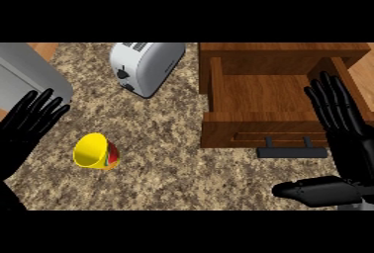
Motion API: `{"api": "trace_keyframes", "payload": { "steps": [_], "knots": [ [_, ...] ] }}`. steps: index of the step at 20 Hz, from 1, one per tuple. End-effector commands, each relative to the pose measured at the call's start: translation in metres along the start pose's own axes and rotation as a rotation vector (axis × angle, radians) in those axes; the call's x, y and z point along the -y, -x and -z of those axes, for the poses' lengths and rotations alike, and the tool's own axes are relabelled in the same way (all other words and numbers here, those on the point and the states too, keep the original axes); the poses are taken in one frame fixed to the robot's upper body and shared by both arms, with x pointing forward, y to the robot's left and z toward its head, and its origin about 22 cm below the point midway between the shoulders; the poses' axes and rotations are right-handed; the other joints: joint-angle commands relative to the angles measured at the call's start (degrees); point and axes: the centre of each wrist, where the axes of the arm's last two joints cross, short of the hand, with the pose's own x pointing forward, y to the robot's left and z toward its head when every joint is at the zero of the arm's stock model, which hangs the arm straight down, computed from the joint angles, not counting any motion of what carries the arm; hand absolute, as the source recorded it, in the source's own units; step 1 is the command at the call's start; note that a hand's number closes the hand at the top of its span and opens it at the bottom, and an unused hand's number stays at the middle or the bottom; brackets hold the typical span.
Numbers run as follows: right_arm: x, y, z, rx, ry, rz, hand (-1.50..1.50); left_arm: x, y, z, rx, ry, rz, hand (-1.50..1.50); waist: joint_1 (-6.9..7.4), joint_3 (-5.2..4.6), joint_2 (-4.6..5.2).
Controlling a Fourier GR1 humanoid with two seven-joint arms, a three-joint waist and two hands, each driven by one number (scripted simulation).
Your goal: Pick up the cup, place it into the drawer and close the drawer
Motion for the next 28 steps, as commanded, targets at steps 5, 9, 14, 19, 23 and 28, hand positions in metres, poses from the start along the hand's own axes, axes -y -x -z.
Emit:
{"api": "trace_keyframes", "payload": {
  "steps": [5, 9, 14, 19, 23, 28],
  "knots": [
    [-0.007, -0.003, 0.02, 0.017, -0.016, 0.001, -1.5, -0.045, 0.05, -0.007, -0.096, -0.03, 0.004, -1.5, -0.16, 0.01, -0.11],
    [0.007, 0.002, 0.014, 0.039, -0.011, -0.009, -1.5, -0.056, 0.073, -0.026, -0.149, -0.05, 0.011, -1.5, -0.24, 0.02, -0.13],
    [-0.018, -0.013, 0.042, 0.038, 0.005, -0.018, -1.5, -0.067, 0.099, -0.031, -0.194, -0.097, 0.068, -1.5, -0.32, -0.06, 0.03],
    [0.015, -0.004, 0.039, 0.008, -0.007, -0.026, -1.5, -0.074, 0.122, -0.044, -0.218, -0.118, 0.042, -1.5, -0.34, -0.02, 0.0],
    [0.024, 0.004, 0.038, 0.027, -0.006, -0.008, -1.5, -0.066, 0.147, -0.053, -0.248, -0.134, 0.076, -1.5, -0.86, -0.09, 0.24],
    [0.022, 0.001, 0.041, 0.034, -0.029, -0.022, -1.5, -0.056, 0.165, -0.033, -0.253, -0.152, 0.09, -1.5, -1.18, -0.11, 0.32]
  ]
}}
